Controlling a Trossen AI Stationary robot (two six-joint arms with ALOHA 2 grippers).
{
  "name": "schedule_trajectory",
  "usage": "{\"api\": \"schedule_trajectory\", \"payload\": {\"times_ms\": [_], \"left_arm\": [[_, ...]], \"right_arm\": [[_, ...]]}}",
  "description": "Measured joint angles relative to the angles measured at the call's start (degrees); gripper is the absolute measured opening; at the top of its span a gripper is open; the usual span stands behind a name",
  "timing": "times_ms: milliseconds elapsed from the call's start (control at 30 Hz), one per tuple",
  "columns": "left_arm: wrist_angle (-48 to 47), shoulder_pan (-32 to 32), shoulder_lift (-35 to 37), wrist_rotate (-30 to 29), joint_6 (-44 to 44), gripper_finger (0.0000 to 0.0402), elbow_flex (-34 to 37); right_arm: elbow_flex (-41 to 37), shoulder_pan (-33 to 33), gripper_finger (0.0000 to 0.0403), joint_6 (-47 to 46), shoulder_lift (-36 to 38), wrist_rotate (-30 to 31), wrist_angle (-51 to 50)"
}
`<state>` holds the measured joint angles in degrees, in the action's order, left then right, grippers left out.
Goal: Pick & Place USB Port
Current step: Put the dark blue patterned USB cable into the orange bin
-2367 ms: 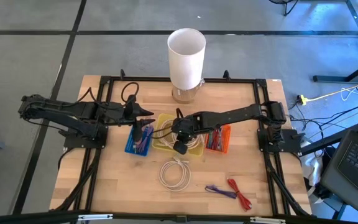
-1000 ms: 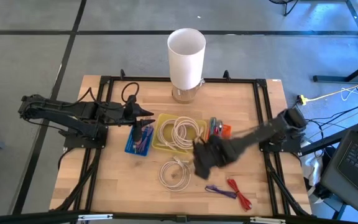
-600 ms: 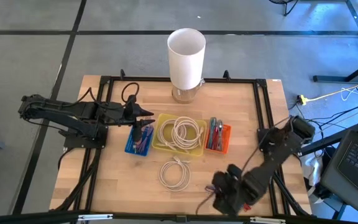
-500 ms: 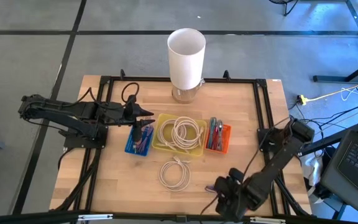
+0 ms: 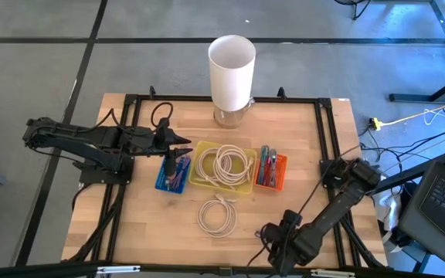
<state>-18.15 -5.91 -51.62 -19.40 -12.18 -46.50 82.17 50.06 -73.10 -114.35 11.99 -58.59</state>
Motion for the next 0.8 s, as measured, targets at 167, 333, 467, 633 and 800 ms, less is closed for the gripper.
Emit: {"api": "schedule_trajectory", "payload": {"times_ms": [167, 333, 467, 633, 800], "left_arm": [[0.0, 0.0, 0.0, 0.0, -0.1, 0.0127, 0.0], [0.0, 0.0, 0.0, 0.0, -0.1, 0.0127, 0.0], [0.0, 0.0, 0.0, 0.0, -0.1, 0.0127, 0.0], [0.0, 0.0, 0.0, 0.0, -0.1, 0.0127, 0.0], [0.0, 0.0, 0.0, 0.0, -0.1, 0.0127, 0.0]], "right_arm": [[0.0, 0.0, 0.0218, 0.0, -1.1, 0.0, 0.0], [0.0, 0.0, 0.0218, 0.0, -1.3, -0.2, 0.1], [0.0, 0.0, 0.0218, -0.1, -1.3, -1.1, 0.9], [0.0, 0.0, 0.0218, -0.2, -1.3, -1.1, 1.8], [-0.1, -0.2, 0.0218, -0.2, -1.9, -1.1, 2.1]]}}
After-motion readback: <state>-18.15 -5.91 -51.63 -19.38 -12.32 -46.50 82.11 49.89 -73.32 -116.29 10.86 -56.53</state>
